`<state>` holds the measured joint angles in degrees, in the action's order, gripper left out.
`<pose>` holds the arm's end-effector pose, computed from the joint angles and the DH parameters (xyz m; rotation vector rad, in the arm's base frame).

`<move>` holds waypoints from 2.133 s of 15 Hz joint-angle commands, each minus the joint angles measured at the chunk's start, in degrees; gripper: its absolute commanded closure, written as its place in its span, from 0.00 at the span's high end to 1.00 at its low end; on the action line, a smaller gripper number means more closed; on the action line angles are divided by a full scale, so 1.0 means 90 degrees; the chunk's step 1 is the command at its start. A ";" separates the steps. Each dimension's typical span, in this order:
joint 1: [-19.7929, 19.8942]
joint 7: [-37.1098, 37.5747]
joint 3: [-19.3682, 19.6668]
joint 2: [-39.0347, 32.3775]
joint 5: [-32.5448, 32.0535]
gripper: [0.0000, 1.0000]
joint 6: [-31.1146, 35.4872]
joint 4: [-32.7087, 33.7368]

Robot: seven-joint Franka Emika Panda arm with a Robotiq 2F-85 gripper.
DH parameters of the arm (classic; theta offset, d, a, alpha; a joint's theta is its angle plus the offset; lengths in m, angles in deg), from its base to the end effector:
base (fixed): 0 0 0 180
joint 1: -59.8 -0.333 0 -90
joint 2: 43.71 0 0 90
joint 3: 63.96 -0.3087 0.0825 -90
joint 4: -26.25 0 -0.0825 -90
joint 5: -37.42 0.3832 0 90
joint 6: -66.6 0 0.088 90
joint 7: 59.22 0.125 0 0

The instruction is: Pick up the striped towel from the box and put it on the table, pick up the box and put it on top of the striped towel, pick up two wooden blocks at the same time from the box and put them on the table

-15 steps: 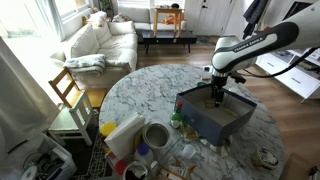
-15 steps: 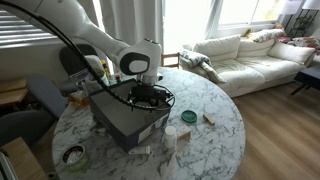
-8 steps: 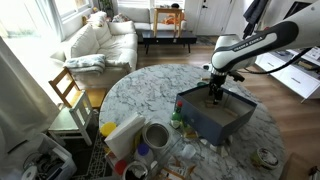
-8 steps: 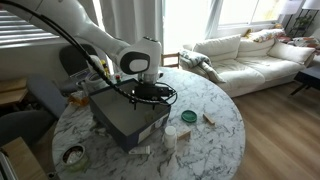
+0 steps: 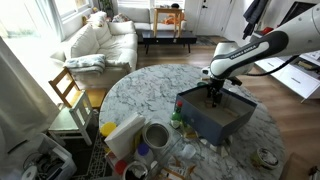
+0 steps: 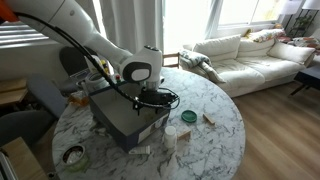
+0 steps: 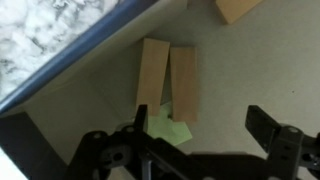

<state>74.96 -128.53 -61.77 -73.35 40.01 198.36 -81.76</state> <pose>0.5908 -0.1823 0.1997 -2.7695 -1.3022 0.1002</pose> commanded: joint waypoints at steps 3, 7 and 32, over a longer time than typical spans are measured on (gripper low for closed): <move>0.0150 -0.0120 -0.0020 -0.0342 -0.0103 1.00 0.0421 0.0082; 0.0158 -0.0100 0.0005 -0.0421 -0.0247 1.00 0.0513 0.0063; 0.0056 0.0165 0.0090 -0.0514 -0.0966 1.00 0.1599 -0.0295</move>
<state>75.89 -128.12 -61.44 -76.91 33.07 210.93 -83.14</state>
